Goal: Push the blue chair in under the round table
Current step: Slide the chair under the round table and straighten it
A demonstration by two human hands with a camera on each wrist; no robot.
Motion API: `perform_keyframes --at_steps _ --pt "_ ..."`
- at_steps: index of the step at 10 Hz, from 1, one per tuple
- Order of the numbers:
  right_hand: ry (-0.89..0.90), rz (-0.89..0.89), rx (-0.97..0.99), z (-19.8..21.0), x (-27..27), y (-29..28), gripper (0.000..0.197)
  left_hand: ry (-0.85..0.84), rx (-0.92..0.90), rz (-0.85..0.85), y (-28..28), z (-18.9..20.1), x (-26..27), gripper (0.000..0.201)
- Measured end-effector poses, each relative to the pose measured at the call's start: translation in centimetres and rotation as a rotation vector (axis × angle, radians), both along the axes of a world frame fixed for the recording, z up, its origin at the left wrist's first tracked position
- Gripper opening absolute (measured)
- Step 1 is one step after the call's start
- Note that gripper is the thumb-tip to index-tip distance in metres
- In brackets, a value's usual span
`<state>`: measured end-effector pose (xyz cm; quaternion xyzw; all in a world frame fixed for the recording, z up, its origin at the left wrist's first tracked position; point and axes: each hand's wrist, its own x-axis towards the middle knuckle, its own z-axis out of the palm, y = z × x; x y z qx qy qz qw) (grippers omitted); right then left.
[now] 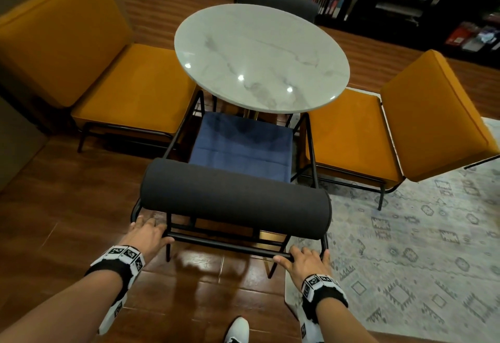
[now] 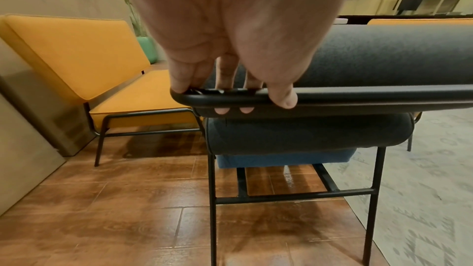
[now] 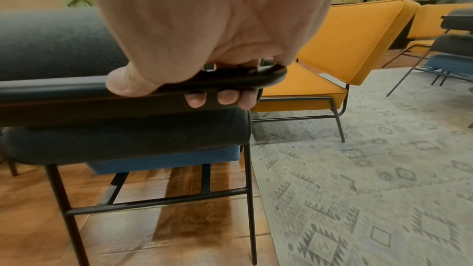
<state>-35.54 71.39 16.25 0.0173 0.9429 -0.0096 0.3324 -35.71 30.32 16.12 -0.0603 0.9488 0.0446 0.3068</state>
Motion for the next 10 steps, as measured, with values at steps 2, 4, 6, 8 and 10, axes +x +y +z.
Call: perform_keyframes --at_steps 2,4,6,8,10 --pt "-0.039 -0.016 -0.014 0.7 0.1 0.0 0.091 -0.031 0.05 0.09 0.4 0.3 0.3 0.059" --pt "-0.061 -0.011 -0.017 1.3 1.1 0.3 0.103 -0.053 0.018 0.081 0.9 0.5 1.9 0.055" --pt "-0.13 -0.031 -0.028 2.0 1.1 -1.3 0.119 -0.046 0.015 0.082 0.0 0.9 2.0 0.057" --pt "-0.074 -0.113 -0.077 3.1 1.7 -1.8 0.11 -0.09 0.074 0.033 -0.7 2.6 2.3 0.058" --pt "-0.135 -0.046 -0.151 8.7 2.4 -2.0 0.121 -0.042 0.204 0.036 -2.9 7.1 4.6 0.083"
